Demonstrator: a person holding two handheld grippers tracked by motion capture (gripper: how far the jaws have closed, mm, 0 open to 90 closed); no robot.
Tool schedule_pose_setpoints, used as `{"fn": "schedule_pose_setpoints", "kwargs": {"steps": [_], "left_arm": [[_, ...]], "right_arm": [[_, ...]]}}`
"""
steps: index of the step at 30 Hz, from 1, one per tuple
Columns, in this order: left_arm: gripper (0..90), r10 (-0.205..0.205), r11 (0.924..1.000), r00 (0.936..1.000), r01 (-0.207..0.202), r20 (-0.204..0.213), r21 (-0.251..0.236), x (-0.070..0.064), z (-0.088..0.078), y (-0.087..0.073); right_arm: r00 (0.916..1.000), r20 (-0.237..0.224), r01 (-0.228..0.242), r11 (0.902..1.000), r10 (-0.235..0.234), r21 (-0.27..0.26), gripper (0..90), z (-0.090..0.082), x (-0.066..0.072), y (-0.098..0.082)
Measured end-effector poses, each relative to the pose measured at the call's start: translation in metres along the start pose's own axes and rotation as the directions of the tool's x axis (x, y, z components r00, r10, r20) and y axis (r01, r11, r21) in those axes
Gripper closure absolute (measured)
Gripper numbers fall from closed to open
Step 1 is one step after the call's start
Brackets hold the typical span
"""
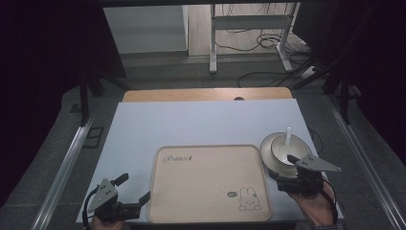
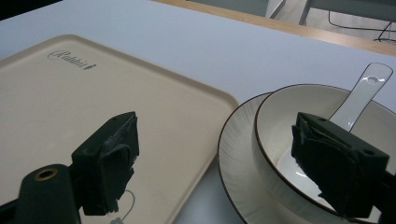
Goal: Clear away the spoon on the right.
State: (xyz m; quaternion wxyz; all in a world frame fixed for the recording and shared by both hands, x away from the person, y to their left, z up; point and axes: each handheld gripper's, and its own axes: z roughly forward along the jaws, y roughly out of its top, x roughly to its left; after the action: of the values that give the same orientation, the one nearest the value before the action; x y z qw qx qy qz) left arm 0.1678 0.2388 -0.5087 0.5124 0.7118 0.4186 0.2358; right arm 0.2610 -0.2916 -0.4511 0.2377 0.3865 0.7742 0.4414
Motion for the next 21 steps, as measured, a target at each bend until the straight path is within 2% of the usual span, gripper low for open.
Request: {"fn": "schedule_pose_setpoints", "kwargs": {"steps": [9,21], "left_arm": [[0.3,-0.001,1.0,1.0,0.001,-0.001,-0.001,0.0,0.0,0.0],[0.3,-0.002,1.0,1.0,0.002,0.0,-0.002,0.0,0.0,0.0]], "right_arm": [[0.9994,0.025,-0.023,0.9997,0.023,0.012,12.8,0.005,-0.013,0.008],[0.9971,0.075,-0.003,0.9991,0.0,0.042,22.4,0.011,-0.028,0.02]]}}
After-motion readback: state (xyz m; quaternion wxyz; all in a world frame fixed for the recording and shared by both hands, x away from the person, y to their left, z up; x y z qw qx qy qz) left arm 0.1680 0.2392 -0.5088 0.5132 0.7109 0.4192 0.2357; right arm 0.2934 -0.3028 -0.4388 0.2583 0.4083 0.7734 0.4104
